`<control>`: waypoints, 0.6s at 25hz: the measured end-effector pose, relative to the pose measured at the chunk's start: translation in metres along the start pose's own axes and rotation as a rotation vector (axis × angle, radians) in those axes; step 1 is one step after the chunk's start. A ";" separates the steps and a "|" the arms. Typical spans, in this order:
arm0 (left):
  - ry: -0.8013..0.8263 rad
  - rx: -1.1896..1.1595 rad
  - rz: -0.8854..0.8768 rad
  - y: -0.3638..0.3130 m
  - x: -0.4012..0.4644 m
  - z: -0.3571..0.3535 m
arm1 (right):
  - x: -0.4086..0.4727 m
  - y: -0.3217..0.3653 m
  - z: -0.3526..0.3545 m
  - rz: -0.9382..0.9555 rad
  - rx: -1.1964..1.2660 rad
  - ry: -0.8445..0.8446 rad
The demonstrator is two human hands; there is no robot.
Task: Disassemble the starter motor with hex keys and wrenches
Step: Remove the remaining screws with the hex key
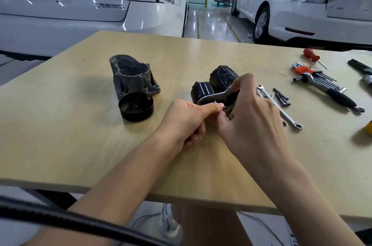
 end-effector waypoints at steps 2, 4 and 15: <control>-0.005 -0.020 0.008 -0.002 0.001 -0.002 | 0.000 0.001 -0.003 0.018 0.003 0.014; -0.012 -0.044 -0.016 -0.005 0.001 -0.003 | -0.003 0.002 -0.003 0.013 0.047 0.026; -0.035 -0.212 -0.117 0.002 -0.002 -0.011 | -0.073 -0.002 0.020 -0.015 0.105 -0.265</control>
Point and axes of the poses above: each hand's wrist, its own x-axis towards the middle knuckle, its own z-axis out of the back of the hand, y = z × x, the point moved 3 cm from there along x, towards the middle knuckle, and after that the axes turned 15 degrees about z, right-handed, at the moved point
